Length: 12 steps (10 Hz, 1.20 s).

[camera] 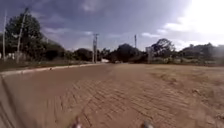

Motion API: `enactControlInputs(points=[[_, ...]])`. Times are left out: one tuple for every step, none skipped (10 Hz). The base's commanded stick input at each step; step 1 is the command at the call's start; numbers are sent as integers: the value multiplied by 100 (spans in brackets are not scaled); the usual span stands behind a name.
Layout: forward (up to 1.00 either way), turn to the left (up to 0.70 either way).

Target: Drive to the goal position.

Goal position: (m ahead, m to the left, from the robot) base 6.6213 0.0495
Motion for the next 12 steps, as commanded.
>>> enactControlInputs(points=[[70, 0], [70, 0], [70, 0], [70, 0], [70, 0], [70, 0], [70, 0], [70, 0], [70, 0], [70, 0], [70, 0], [70, 0]])
